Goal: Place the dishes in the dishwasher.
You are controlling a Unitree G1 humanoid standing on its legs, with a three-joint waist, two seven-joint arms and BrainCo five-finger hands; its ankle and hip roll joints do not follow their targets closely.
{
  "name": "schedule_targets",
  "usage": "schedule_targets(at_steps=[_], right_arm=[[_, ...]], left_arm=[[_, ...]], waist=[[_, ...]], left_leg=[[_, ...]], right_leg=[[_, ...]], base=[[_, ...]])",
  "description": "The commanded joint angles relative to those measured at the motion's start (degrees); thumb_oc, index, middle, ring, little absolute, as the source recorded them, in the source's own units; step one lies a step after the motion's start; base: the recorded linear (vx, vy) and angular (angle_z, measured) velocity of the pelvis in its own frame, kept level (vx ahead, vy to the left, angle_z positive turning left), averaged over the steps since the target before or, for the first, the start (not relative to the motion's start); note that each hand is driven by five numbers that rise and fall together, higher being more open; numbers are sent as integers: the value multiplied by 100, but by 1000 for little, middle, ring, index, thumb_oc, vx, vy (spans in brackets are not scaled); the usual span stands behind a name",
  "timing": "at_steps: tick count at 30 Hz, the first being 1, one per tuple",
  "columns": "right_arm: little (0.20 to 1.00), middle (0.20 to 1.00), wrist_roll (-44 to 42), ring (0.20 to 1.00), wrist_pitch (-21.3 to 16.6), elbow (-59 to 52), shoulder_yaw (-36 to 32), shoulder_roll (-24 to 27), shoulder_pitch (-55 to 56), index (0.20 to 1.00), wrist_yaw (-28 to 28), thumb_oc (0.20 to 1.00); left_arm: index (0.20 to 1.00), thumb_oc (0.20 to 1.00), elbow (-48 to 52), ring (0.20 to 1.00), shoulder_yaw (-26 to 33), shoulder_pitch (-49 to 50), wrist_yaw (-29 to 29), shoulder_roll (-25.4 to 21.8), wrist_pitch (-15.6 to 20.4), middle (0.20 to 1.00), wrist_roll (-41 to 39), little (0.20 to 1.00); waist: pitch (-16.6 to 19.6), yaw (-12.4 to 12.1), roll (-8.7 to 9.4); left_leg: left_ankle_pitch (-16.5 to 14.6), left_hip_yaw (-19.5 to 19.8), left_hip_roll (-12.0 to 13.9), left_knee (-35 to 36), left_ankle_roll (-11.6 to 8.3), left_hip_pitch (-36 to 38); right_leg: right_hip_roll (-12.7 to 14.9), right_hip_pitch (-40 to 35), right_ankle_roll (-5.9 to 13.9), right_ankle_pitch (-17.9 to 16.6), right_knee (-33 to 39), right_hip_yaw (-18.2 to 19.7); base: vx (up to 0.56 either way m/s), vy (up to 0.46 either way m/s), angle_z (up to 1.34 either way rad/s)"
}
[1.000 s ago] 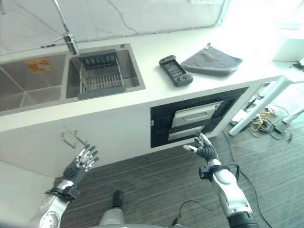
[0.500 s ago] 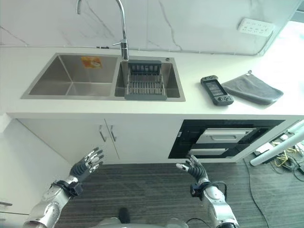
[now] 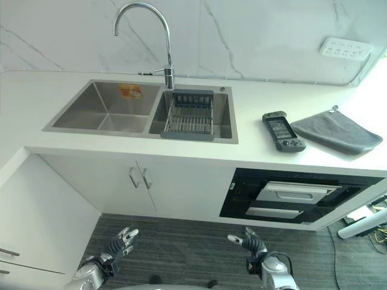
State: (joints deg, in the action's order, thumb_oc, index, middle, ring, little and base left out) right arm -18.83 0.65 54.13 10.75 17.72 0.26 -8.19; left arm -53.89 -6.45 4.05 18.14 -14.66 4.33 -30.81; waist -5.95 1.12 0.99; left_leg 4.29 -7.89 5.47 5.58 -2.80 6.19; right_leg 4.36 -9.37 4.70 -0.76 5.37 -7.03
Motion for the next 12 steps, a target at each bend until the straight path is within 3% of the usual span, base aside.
schedule_targets(at_steps=[1, 3, 12], right_arm=[[1000, 1000, -223, 1000, -210, -45, 80, -108, -328, 1000, -83, 1000], [1000, 1000, -270, 1000, -329, 380, 119, -162, -399, 1000, -180, 1000], [1000, 1000, -222, 1000, -417, 392, 143, -166, -406, 1000, -278, 1000]], left_arm=[[1000, 1000, 16, 1000, -43, -534, 42, -125, 440, 1000, 183, 1000], [1000, 1000, -286, 1000, -52, -637, 82, -79, 622, 1000, 67, 1000], [1000, 1000, -353, 1000, 26, -569, 147, -85, 751, 1000, 7, 1000]], waist=[[-6, -84, 123], [58, -67, 80], [95, -32, 35]], left_leg=[[-640, 26, -71, -58, -91, 337], [-666, 52, -74, -58, -92, 405], [-684, 106, -93, -58, -80, 469]], right_leg=[[191, 19, 301, -122, -37, -219], [182, -47, 281, -88, -37, -219], [180, -147, 249, -33, -37, -160]], base=[[76, 6, 9], [92, 19, 4], [18, 12, 1]])
